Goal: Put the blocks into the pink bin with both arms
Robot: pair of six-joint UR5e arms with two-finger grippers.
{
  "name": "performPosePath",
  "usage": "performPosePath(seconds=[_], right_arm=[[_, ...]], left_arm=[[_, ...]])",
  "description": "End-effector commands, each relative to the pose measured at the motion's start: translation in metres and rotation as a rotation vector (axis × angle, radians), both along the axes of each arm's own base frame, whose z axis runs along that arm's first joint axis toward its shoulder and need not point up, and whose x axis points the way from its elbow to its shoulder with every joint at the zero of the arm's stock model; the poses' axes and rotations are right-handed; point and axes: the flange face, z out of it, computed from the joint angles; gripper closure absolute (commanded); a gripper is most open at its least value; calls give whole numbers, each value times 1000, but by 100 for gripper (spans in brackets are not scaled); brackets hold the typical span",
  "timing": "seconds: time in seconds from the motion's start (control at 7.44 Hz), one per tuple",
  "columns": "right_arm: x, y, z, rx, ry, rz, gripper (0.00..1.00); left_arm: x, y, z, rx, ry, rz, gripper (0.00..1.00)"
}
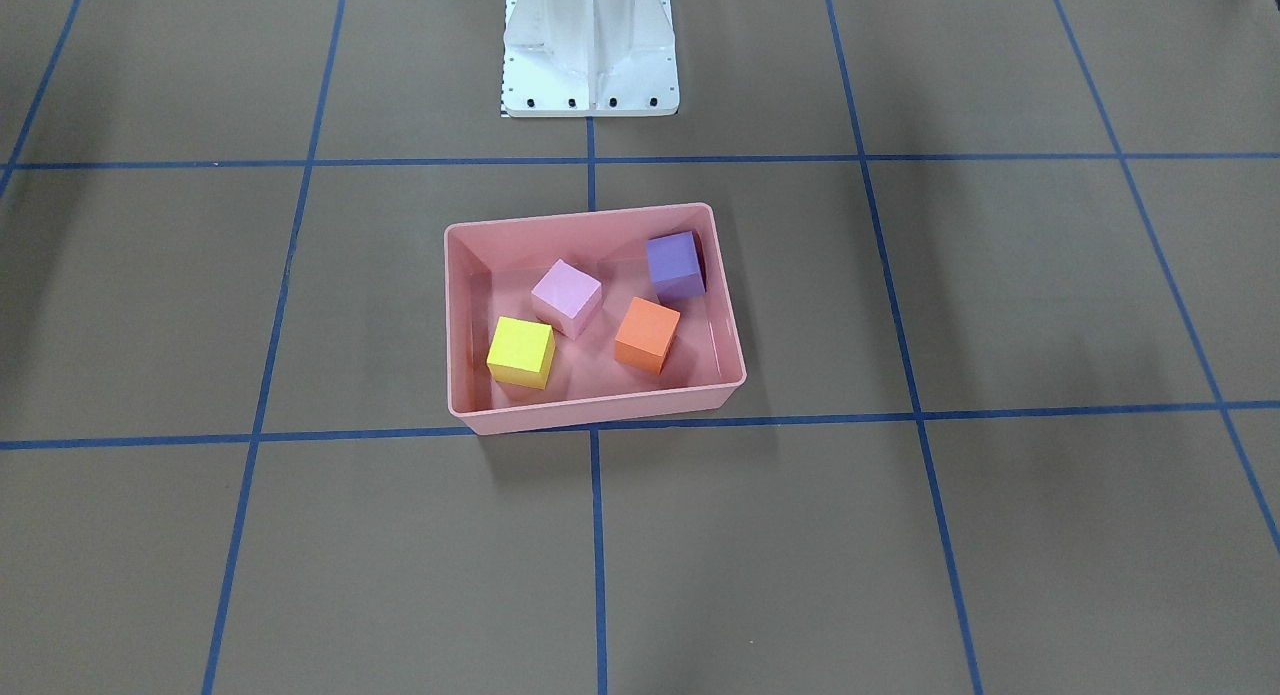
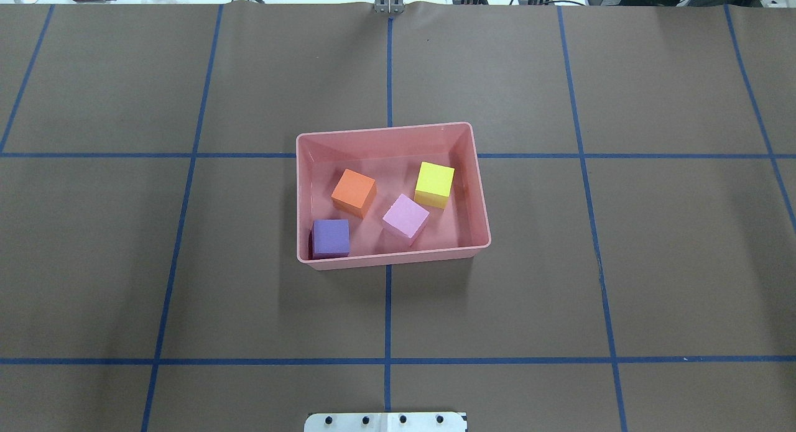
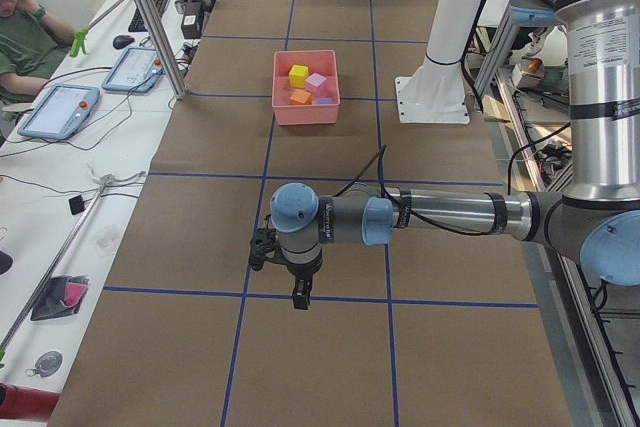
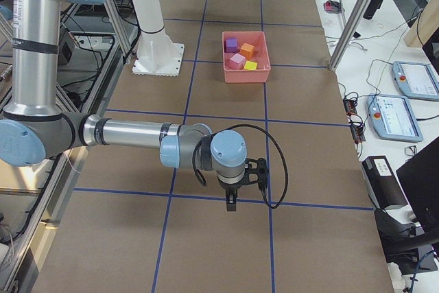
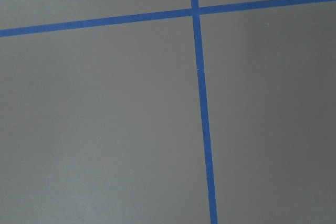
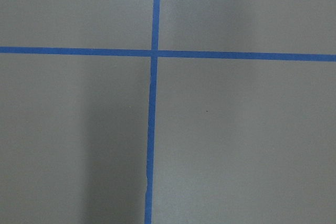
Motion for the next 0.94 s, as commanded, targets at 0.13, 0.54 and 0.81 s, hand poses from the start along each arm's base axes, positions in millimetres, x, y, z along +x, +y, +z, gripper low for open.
performPosePath(seconds=[0.13,0.54,0.81], right_arm=[[-10,-5,-21,31,-2,19,0],[-9,-1,-16,38,9,21,0],[-9,-1,-15,37,9,21,0]], left_arm=[[0,0,0,0,-2,1,0],[0,0,1,-1,-2,1,0],[0,0,1,-4,-2,0,0]])
